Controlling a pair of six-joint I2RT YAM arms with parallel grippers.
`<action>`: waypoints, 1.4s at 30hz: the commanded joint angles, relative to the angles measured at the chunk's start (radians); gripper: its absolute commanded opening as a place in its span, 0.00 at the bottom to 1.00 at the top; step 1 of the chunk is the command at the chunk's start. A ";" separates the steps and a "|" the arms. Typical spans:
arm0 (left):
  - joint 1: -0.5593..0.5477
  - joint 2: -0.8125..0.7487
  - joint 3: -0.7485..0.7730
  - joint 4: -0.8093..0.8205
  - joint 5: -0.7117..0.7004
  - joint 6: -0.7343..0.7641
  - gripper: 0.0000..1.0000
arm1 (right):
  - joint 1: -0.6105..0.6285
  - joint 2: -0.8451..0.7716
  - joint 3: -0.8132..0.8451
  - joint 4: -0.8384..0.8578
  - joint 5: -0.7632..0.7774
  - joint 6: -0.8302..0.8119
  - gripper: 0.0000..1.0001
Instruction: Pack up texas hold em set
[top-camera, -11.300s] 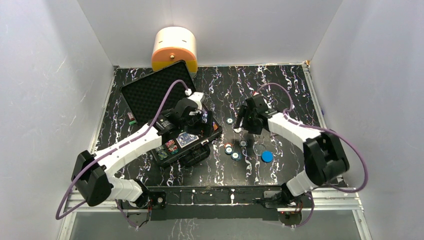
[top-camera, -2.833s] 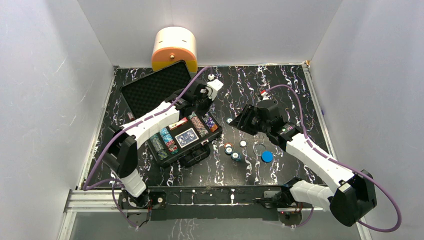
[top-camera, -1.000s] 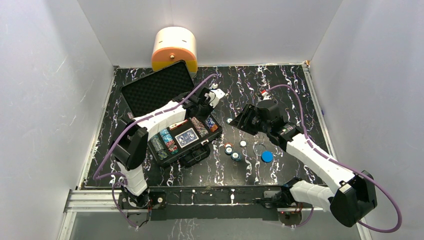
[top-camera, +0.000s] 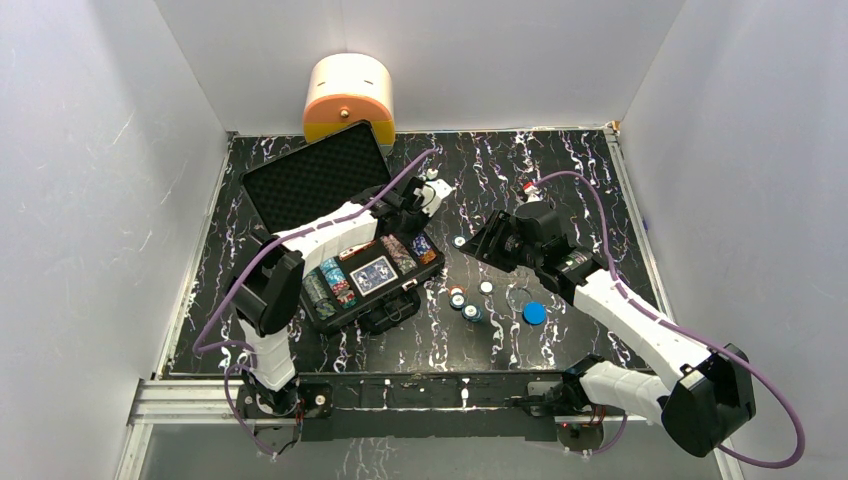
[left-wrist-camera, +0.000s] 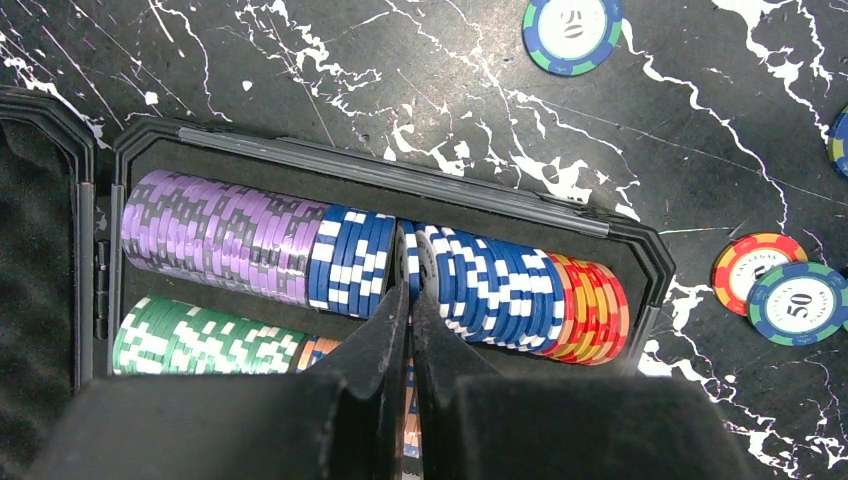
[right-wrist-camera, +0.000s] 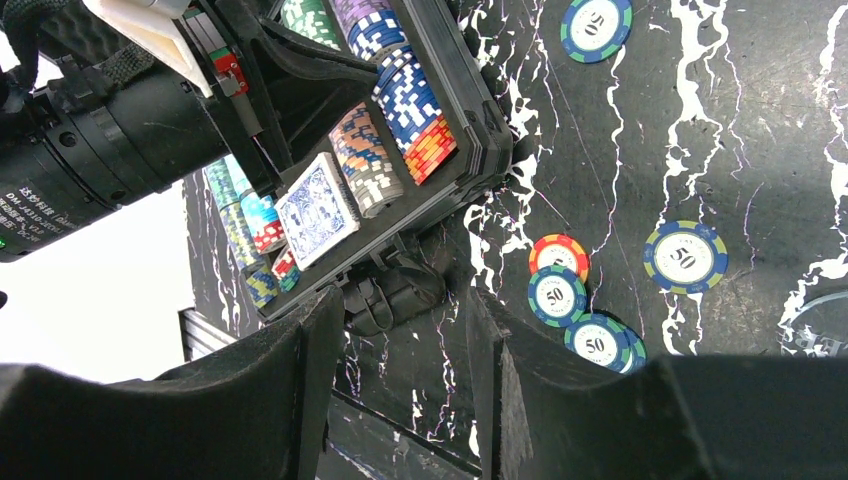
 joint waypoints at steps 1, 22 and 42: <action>0.001 0.034 0.013 -0.035 -0.025 0.004 0.00 | -0.001 -0.019 0.005 0.027 0.015 -0.007 0.57; 0.013 -0.100 0.087 -0.073 0.043 -0.095 0.27 | -0.002 0.011 0.022 0.023 0.027 -0.022 0.57; 0.164 -0.686 -0.179 -0.186 -0.179 -0.499 0.98 | -0.002 0.685 0.527 -0.280 0.272 -0.395 0.70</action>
